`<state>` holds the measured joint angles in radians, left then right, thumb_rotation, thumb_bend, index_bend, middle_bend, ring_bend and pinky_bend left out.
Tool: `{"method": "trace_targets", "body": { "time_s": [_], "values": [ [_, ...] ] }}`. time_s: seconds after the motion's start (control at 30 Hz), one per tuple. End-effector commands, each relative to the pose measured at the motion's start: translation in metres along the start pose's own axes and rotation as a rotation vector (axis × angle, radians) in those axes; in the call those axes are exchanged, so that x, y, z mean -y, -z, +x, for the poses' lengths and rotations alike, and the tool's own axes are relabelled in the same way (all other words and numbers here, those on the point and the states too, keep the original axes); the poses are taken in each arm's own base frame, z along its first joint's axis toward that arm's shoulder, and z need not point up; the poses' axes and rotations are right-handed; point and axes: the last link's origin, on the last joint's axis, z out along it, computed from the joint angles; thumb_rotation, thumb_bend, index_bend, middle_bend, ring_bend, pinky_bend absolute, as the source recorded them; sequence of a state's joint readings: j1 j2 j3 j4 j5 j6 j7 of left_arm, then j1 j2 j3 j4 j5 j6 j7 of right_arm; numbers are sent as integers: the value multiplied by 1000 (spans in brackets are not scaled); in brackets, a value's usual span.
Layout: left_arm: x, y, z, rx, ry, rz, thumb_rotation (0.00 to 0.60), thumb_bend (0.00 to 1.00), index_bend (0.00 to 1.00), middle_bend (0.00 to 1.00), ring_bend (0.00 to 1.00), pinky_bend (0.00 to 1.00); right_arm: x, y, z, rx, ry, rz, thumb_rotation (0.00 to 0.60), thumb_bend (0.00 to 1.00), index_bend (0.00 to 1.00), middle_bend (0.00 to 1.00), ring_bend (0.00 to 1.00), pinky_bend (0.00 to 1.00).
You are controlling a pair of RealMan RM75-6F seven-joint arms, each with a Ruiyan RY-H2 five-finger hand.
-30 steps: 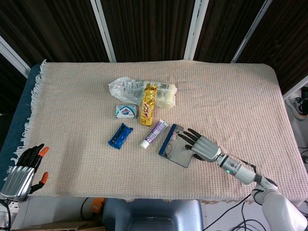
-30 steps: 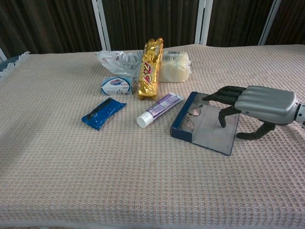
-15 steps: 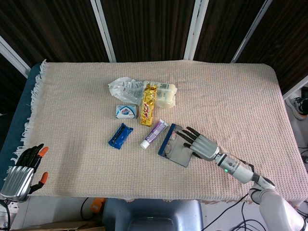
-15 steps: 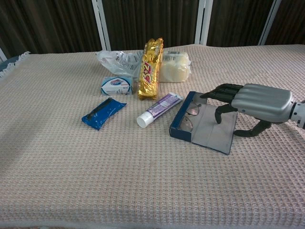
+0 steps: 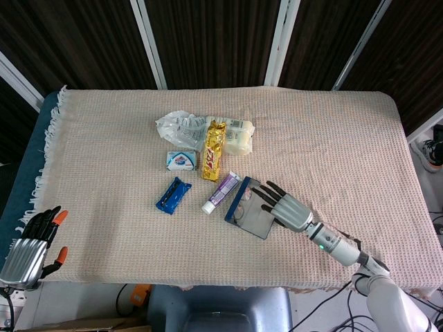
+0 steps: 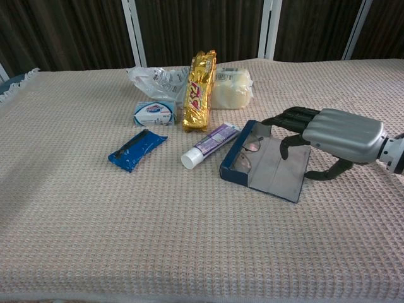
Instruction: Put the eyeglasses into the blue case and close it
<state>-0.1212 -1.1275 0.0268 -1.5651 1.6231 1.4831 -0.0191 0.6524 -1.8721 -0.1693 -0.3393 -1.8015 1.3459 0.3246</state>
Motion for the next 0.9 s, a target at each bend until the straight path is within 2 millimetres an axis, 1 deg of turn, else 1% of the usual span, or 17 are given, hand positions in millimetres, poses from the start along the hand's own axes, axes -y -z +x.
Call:
{"method": "trace_targets", "body": {
  "time_s": [0.03,0.47,0.63,0.9],
  "values": [
    [0,0,0,-1,-1,1,600,429,0,0,0,102,0,-2,2,-19,-9,-9,600,413,520,107,0,0],
    [0,0,1,-7,2,8,600,428,0,0,0,103,3,-14,10,-78,-11,-18,600,419,521,107,0,0],
    [1,1,1,-7,7,10,600,430,0,0,0,105,5,-27,17,-104,-9,-19,600,421,529,107,0,0],
    [2,2,3,-11,15,11,600,430,0,0,0,109,9,-46,21,-104,9,-16,600,438,549,107,0,0]
  ]
}}
